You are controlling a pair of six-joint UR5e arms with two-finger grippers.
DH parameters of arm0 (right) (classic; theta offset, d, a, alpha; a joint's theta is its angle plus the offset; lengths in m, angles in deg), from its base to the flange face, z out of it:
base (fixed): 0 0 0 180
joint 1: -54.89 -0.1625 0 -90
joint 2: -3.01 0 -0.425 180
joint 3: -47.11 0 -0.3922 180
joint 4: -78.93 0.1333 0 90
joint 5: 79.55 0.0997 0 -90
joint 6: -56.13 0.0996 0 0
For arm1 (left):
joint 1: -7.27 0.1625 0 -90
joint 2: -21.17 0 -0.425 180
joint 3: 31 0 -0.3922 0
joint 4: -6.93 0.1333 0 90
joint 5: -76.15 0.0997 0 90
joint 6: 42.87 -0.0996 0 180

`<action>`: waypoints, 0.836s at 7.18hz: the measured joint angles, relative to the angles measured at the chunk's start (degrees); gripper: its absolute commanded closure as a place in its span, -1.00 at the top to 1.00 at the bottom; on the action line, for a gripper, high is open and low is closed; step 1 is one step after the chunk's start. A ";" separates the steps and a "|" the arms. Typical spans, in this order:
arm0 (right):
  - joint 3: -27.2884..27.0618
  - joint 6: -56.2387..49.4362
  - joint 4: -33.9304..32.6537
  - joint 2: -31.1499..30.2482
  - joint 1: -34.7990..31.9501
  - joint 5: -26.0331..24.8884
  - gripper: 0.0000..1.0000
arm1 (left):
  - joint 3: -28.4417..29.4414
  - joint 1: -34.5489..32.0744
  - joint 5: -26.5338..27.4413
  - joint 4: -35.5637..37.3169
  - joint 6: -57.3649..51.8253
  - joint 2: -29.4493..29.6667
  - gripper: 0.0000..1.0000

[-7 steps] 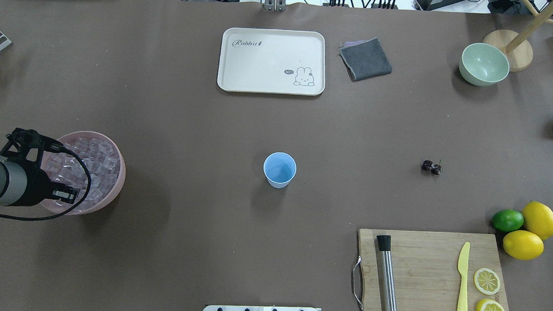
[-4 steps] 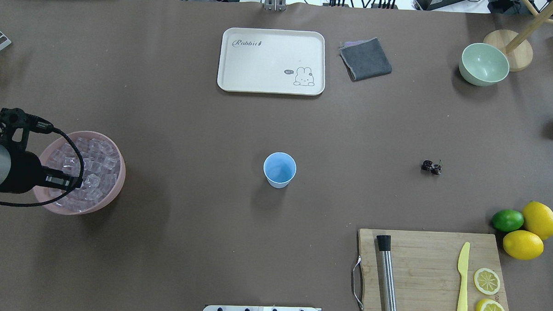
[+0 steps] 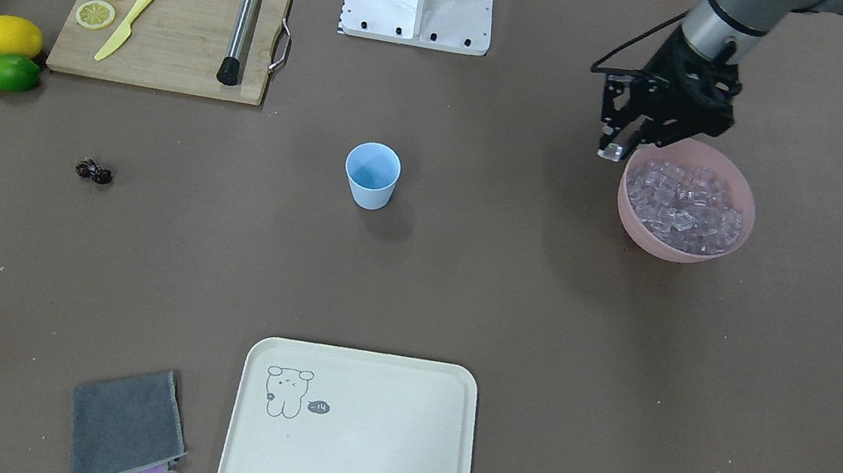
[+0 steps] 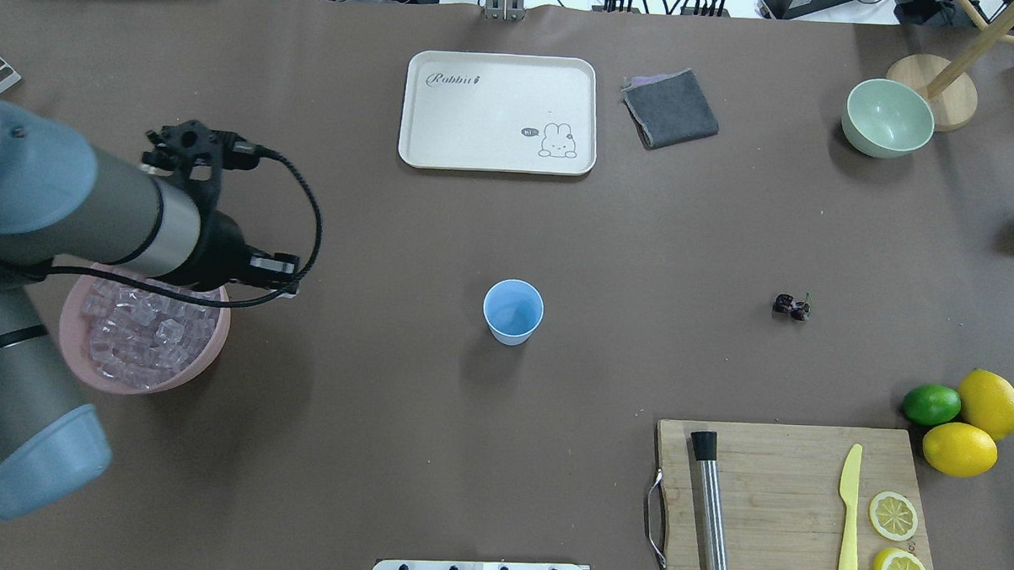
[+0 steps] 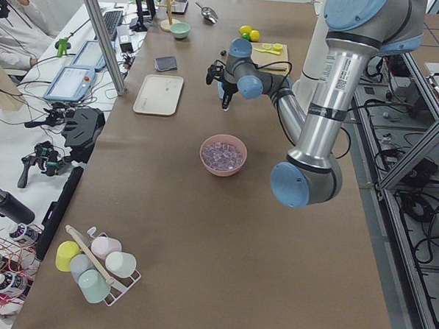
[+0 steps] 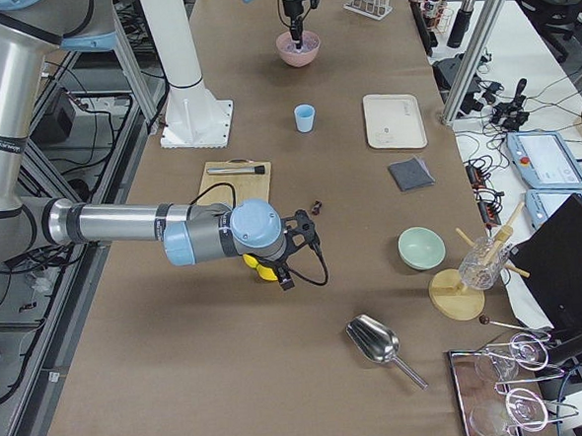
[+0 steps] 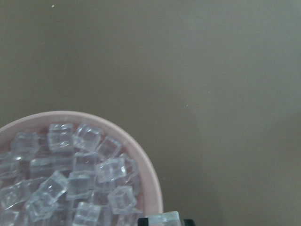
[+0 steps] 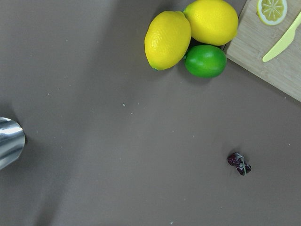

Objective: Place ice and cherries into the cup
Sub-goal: 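Lift the ice cube and carry it over the light-blue cup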

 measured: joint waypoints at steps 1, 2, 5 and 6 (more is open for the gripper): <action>-0.03 2.22 0.60 1.59 1.38 0.27 0.98 | 2.99 1.66 0.76 3.11 3.82 6.51 -1.00; -0.03 4.00 0.85 2.90 2.73 0.39 0.98 | 5.99 3.21 2.53 4.23 6.63 11.16 -1.00; 0.05 5.40 1.01 4.02 5.04 0.49 0.98 | 16.29 6.87 8.90 4.23 13.37 21.87 -1.00; 0.05 5.46 1.03 4.04 5.49 0.50 0.98 | 18.56 8.43 11.02 3.28 14.94 23.41 -1.00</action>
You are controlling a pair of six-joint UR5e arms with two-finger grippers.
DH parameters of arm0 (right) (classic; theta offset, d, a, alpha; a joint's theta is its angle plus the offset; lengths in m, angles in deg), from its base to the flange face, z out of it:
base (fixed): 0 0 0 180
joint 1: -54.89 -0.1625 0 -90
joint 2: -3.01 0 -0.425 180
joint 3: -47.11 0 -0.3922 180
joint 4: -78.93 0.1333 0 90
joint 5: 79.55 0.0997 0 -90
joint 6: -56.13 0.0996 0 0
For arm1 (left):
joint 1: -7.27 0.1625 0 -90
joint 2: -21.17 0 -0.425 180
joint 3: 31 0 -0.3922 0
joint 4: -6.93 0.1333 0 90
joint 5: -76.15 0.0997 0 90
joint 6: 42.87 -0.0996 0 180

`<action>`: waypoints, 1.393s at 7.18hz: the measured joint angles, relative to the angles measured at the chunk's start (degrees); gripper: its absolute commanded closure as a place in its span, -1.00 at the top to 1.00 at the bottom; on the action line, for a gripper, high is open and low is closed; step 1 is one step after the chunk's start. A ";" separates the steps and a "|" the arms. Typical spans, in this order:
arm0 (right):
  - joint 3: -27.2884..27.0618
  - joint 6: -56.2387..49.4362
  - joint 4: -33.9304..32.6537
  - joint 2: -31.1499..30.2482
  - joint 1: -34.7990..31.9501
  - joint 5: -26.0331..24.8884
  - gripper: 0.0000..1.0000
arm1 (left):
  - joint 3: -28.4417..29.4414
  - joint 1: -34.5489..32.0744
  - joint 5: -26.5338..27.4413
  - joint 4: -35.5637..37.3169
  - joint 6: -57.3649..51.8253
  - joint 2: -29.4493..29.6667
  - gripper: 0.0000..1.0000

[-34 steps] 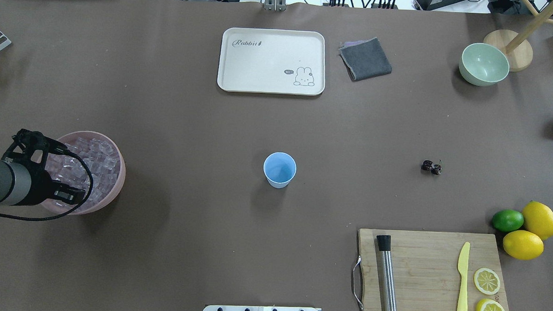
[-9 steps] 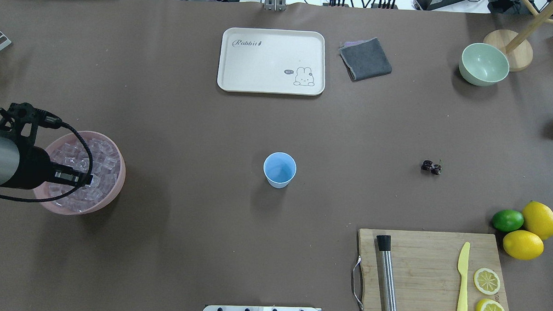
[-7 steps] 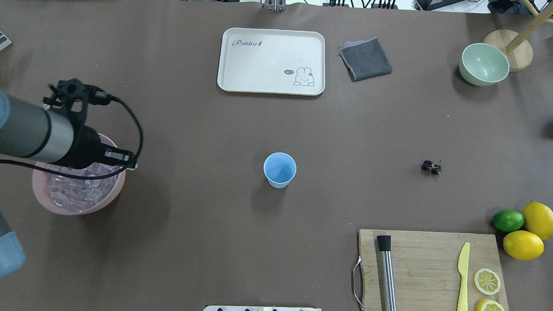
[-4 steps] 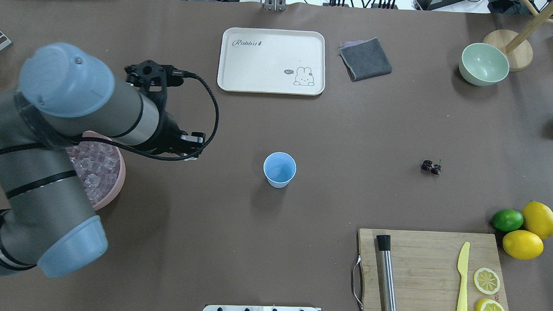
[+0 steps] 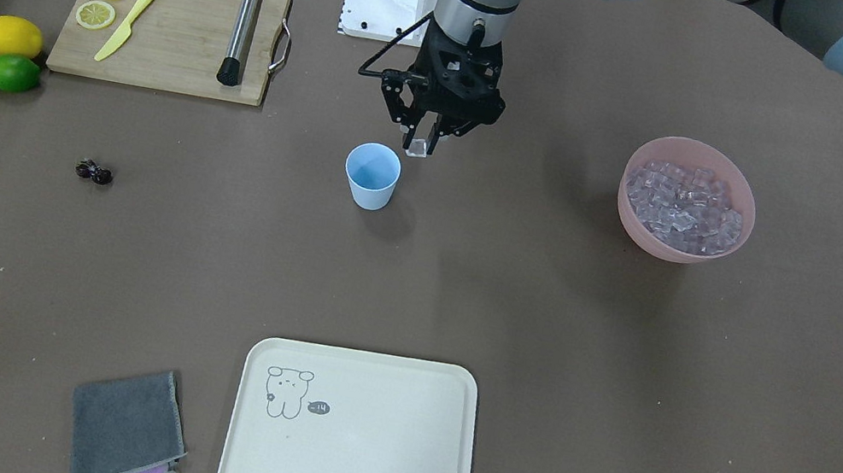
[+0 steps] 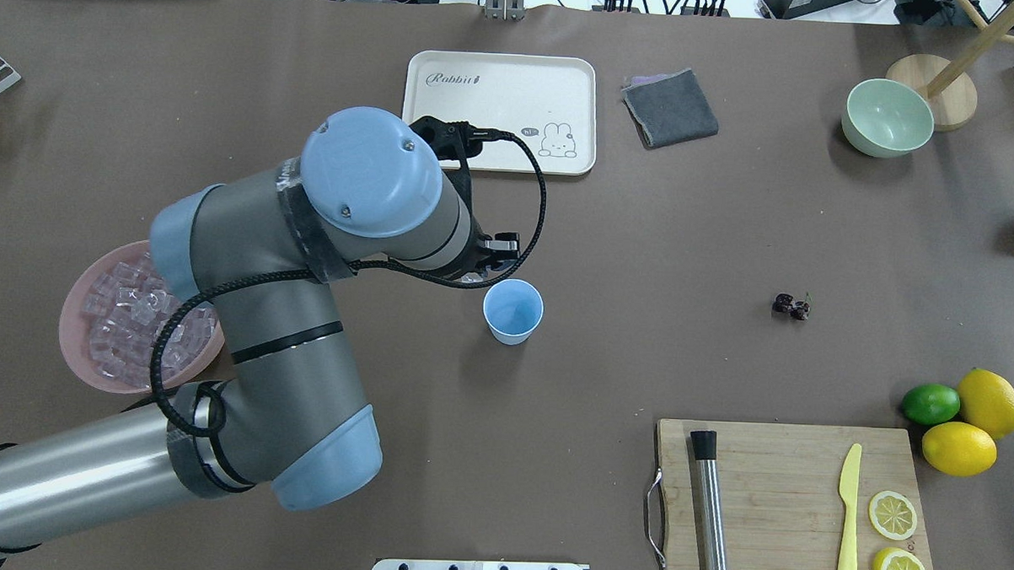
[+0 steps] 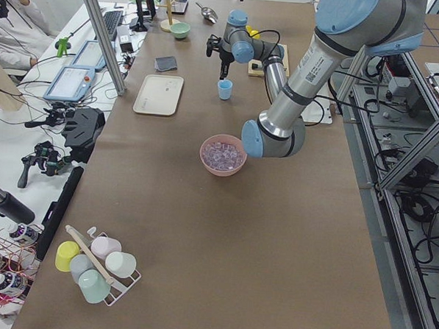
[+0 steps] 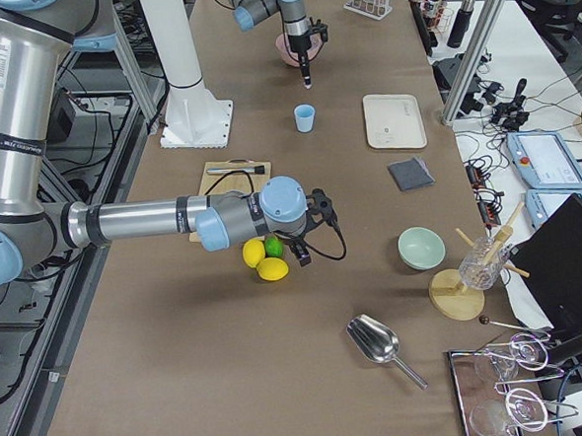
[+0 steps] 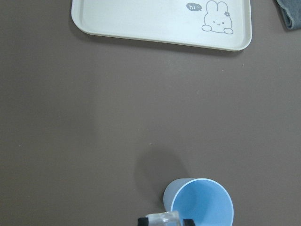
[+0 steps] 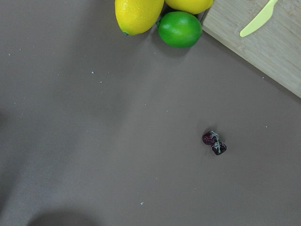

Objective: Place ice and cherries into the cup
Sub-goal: 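Lift the ice cube and carry it over the light-blue cup, then open the left gripper to drop the ice cube into the cup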

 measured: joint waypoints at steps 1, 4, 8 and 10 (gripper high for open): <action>-0.01 0.10 0.01 0.02 0.42 0.00 0.98 | 2.29 1.66 1.95 -1.97 1.43 0.80 -1.00; -0.02 0.35 0.03 0.03 1.09 0.00 0.98 | 5.62 3.81 4.63 -4.89 3.25 1.47 -1.00; -0.11 1.47 0.33 0.52 1.94 0.00 0.98 | 5.95 4.04 5.08 -5.05 3.31 1.59 0.62; -0.16 5.04 2.94 0.61 3.02 -0.10 0.98 | 3.80 3.60 4.77 -4.85 2.36 0.30 0.62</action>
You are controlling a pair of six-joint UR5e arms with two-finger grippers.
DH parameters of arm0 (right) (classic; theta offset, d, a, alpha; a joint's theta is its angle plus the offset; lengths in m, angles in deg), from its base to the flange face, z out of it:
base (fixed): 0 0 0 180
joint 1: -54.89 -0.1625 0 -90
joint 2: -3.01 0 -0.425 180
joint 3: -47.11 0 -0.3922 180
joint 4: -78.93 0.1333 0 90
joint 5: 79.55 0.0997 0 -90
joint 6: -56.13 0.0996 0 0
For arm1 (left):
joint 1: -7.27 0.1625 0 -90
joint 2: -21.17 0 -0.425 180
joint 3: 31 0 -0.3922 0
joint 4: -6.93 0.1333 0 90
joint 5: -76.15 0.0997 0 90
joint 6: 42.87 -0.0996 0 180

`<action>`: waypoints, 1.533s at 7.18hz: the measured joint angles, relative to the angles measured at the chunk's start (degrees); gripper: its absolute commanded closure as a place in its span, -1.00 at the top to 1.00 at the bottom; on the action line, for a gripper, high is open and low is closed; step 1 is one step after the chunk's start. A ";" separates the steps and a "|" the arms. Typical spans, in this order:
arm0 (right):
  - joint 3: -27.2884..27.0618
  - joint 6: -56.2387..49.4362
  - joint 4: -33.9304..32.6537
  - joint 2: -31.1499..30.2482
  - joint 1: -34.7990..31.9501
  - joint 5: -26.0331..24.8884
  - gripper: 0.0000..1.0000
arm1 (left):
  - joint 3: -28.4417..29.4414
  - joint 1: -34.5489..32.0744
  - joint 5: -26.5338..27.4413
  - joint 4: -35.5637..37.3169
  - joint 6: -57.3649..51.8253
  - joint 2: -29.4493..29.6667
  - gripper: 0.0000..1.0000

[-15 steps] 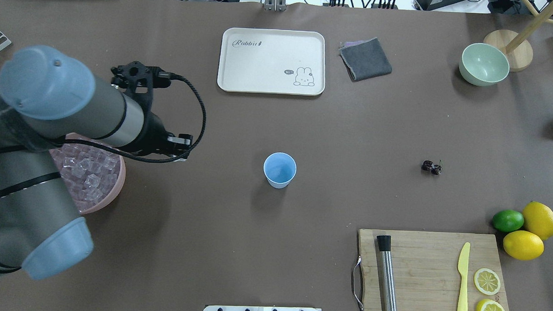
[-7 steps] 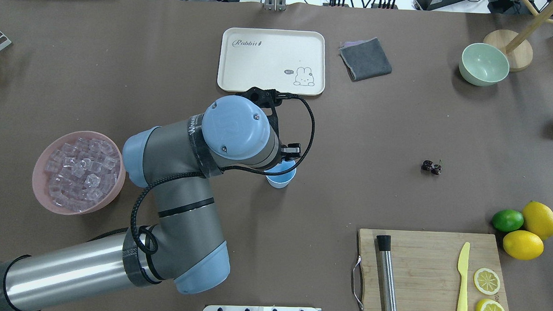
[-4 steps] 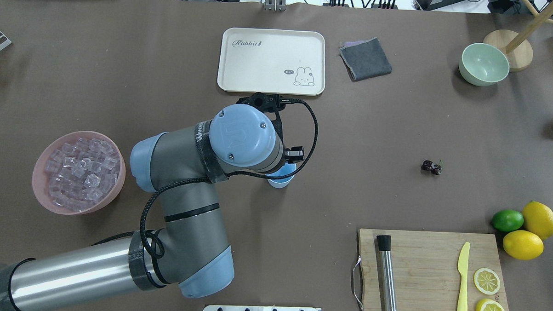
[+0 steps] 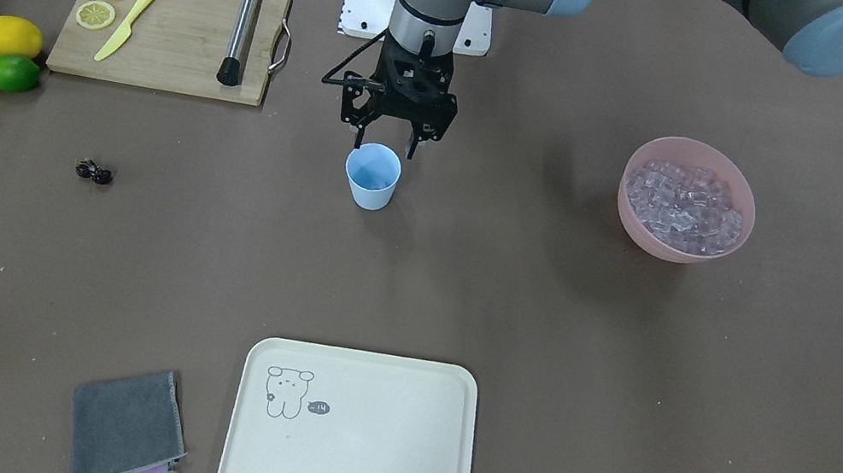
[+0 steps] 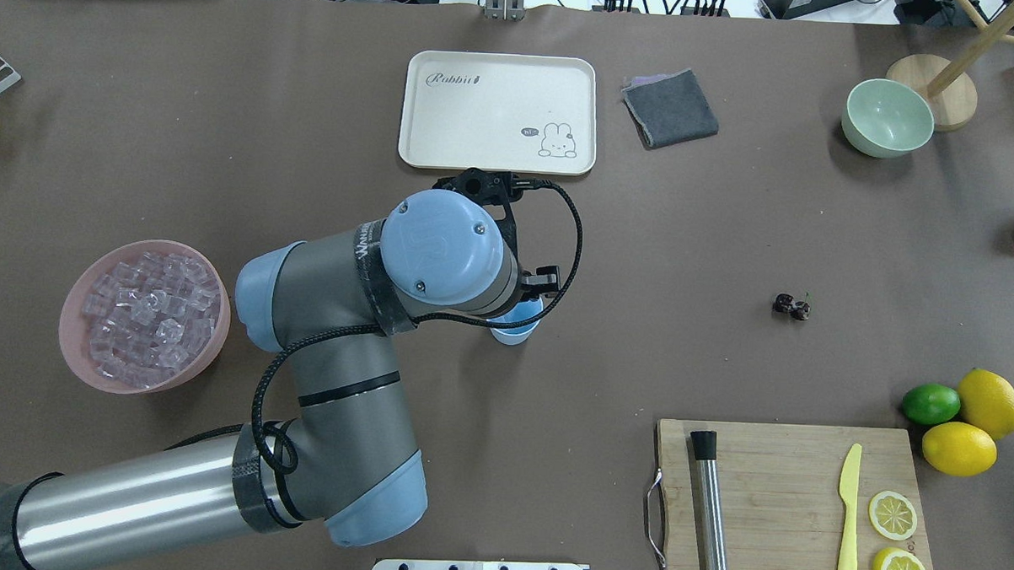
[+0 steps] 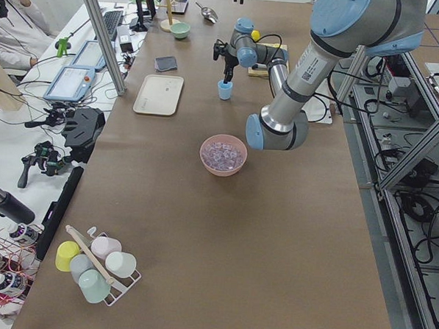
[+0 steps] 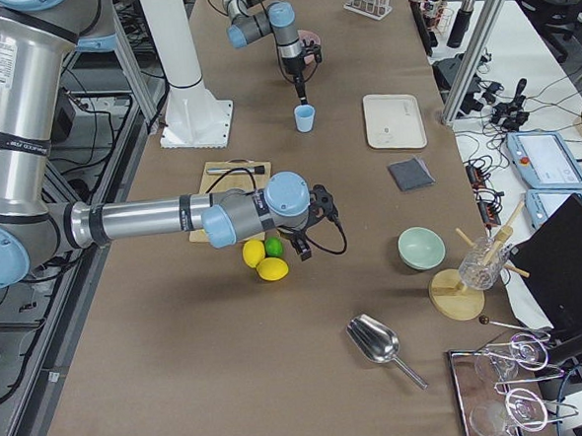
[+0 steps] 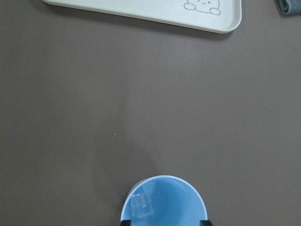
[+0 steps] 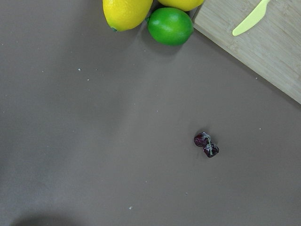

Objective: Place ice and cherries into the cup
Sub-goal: 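Open the left gripper to drop the ice cube into the cup, then move the left gripper back over the pink bowl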

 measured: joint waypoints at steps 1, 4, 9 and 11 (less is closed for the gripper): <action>-0.01 3.58 2.47 0.12 1.30 -0.19 0.98 | -3.95 -0.73 -0.17 0.31 -2.84 -3.40 0.62; -0.03 12.50 8.67 0.34 4.48 -0.49 0.98 | -16.65 -6.03 -4.60 0.51 -17.61 -18.02 0.62; -0.09 13.76 12.19 -0.48 5.16 -0.53 0.99 | -24.08 -12.88 -10.18 -17.43 -40.69 -45.89 0.60; -0.11 13.77 13.42 -0.70 5.29 -0.38 0.99 | -19.83 -16.78 -13.99 -27.54 -45.90 -51.26 0.54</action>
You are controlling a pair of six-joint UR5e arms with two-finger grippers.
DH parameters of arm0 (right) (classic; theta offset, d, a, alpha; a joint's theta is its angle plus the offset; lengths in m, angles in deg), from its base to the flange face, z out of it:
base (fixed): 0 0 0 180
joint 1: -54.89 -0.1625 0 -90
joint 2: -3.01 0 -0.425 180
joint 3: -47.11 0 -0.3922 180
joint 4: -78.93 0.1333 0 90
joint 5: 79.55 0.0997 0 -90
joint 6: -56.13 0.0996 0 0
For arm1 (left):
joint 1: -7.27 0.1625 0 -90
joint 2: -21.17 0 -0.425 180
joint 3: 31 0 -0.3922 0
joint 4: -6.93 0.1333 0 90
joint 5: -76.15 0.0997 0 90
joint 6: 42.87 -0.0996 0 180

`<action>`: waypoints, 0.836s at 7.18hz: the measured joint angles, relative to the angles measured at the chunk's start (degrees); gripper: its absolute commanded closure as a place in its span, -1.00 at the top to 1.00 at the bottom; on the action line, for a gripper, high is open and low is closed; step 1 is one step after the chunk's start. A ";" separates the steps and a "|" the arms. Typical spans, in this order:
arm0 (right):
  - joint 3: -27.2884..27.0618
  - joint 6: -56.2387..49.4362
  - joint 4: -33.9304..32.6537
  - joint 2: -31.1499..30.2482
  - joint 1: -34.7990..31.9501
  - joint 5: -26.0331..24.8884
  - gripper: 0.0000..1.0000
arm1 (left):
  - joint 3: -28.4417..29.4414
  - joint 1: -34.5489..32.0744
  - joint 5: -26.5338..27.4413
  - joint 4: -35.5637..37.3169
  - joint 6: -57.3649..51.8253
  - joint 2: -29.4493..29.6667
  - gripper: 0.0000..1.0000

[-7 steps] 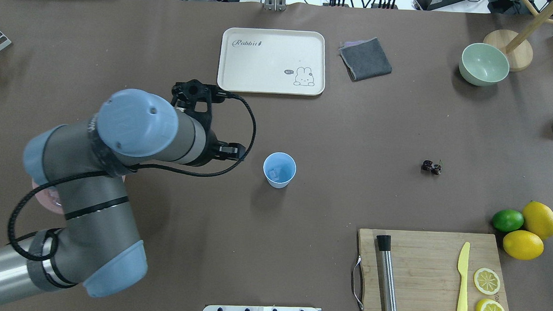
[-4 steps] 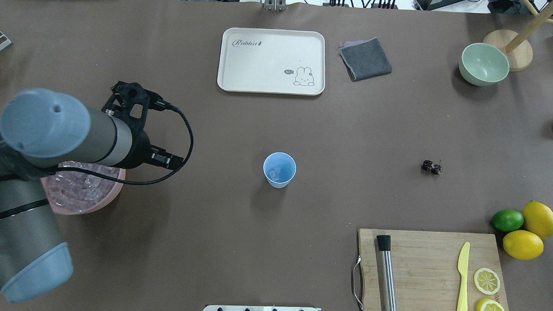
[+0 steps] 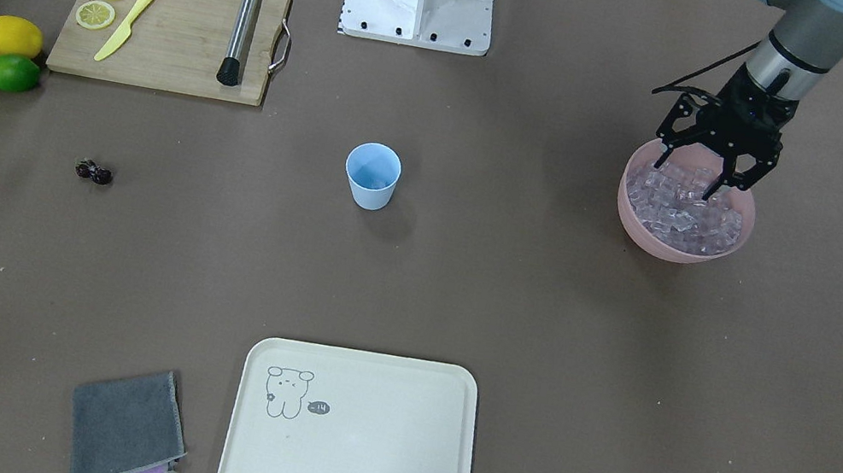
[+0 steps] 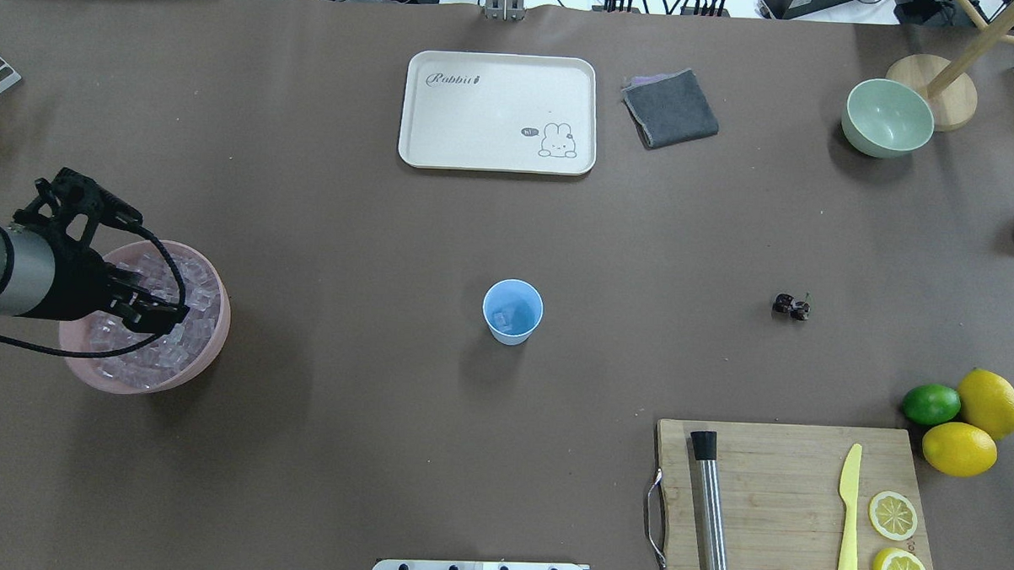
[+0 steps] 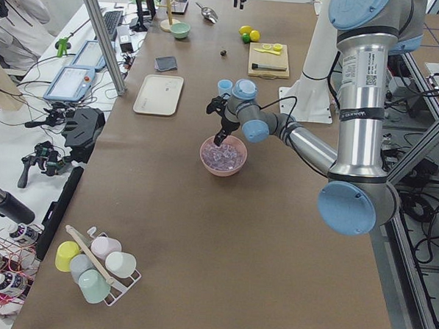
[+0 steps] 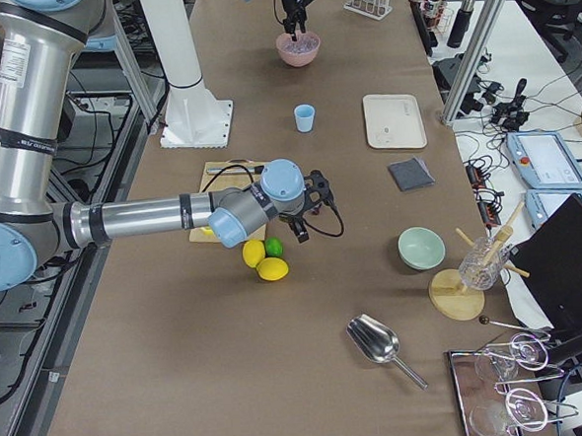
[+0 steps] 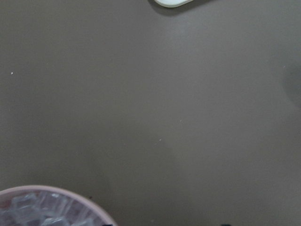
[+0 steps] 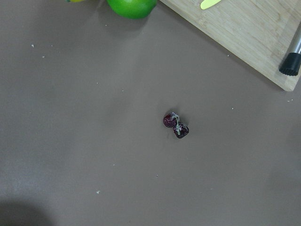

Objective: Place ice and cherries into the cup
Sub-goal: 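Move the left gripper back over the pink bowl, then lower the left gripper into the bowl and grasp another ice cube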

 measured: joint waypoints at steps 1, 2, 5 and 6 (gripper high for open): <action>0.00 0.00 0.40 -0.16 0.10 0.11 0.99 | 1.64 -0.55 0.36 -2.34 -0.94 -0.39 0.53; -0.01 0.00 0.57 -0.27 0.29 0.22 0.99 | 2.39 -0.58 1.47 -3.37 -1.30 -0.63 0.52; 0.04 0.00 0.70 -0.27 0.79 0.38 0.99 | 2.72 0.75 3.11 -3.93 -1.33 -0.76 0.50; 0.07 0.00 0.70 -0.30 0.85 0.39 0.99 | 2.76 2.14 3.72 -3.93 -1.23 -0.60 0.50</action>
